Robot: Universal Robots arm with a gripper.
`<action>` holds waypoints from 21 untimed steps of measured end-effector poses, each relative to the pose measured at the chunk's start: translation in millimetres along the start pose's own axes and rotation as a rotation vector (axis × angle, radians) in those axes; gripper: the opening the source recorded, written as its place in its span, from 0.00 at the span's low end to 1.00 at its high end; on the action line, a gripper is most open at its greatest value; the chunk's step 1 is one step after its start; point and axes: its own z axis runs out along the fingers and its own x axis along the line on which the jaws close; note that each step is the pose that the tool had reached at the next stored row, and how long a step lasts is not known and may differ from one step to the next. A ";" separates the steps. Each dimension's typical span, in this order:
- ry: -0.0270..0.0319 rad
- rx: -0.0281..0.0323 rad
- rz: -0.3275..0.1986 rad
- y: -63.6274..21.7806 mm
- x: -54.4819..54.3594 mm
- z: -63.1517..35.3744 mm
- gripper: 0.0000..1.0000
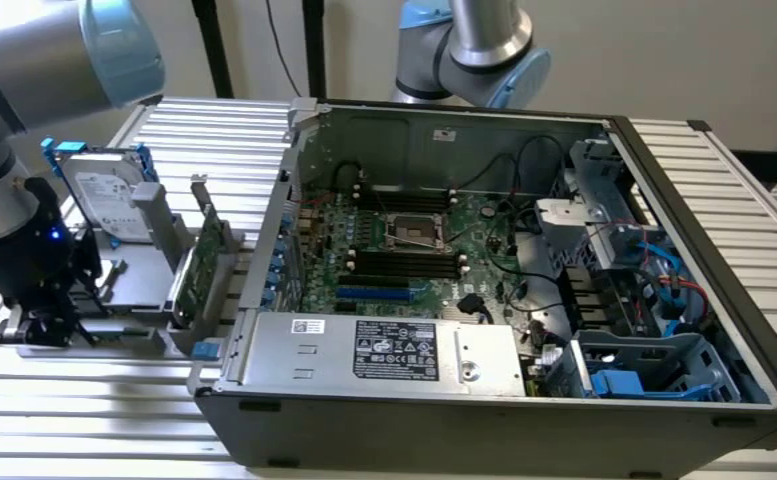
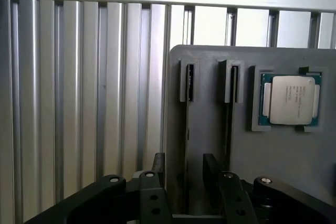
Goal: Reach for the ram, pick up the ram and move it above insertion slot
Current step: 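Pick up the ram and move it above insertion slot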
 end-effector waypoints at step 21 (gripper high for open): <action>-0.0001 -0.0002 0.000 6.1 -4.2 11.6 0.42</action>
